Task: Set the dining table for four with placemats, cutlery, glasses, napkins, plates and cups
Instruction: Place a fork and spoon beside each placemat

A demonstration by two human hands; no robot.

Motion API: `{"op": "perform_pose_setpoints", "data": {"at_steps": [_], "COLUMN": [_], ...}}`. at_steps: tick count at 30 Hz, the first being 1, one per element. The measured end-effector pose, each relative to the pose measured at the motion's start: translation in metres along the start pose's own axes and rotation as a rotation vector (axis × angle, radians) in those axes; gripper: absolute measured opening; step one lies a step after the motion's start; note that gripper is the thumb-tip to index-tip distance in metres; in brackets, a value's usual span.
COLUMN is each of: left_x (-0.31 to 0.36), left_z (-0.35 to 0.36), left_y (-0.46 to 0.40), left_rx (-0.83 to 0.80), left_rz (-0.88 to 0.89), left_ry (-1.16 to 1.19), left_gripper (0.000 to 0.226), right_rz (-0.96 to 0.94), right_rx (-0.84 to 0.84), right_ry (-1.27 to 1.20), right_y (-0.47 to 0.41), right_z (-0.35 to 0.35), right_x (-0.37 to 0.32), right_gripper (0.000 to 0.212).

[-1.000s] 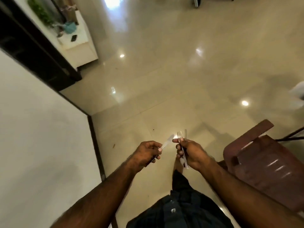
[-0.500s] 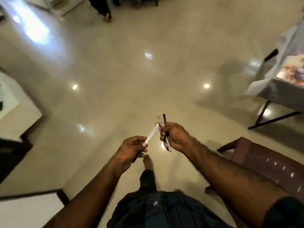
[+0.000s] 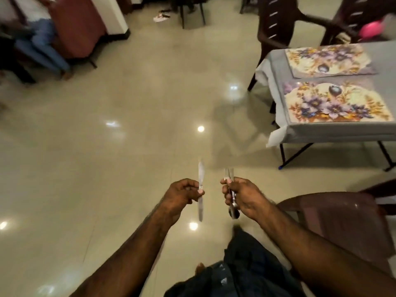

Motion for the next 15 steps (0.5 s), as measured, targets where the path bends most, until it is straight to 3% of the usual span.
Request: {"op": "perform_pose_setpoints", "data": {"at_steps": [4,8,11,15], "left_x": [0.052,0.100,0.139,0.191], "left_z": [0.043,0.086,0.115,0.160], "left_y": [-0.090,-0.176,-0.226,-0.299], "left_rx": [-0.119,-0.084,-0.026,-0.088], "left_rz": [0.002,-0.024,-0.053,-0.049], "left_ry": [-0.039,0.041,0.057,0.019], "left_gripper": [0.028,0.034,0.032,0.031], "right_rz": [0.008,-0.062,-0.052,-0.057], "right_rx": [0.109,0.066,0.034,0.143], "right_ry": [-0.083,-0.076,-0.039,0.087], "right_y": [-0.054,-0.104,-0.132,-0.168], "right_z": [-0.053,-0.084,-0.102,-0.144], "right_x": [-0.031,-0.092,-0.140,-0.214], "right_gripper": [0.021,0.033,0.029,0.023]}}
Point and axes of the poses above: each hand's wrist, its own y-axis away from the middle knuckle, its own z-axis out of the palm, x = y × z, the point moved 9 cm from there along -y, towards the middle knuckle, and after that the axes turned 9 degrees about y, right-handed, at the moved point
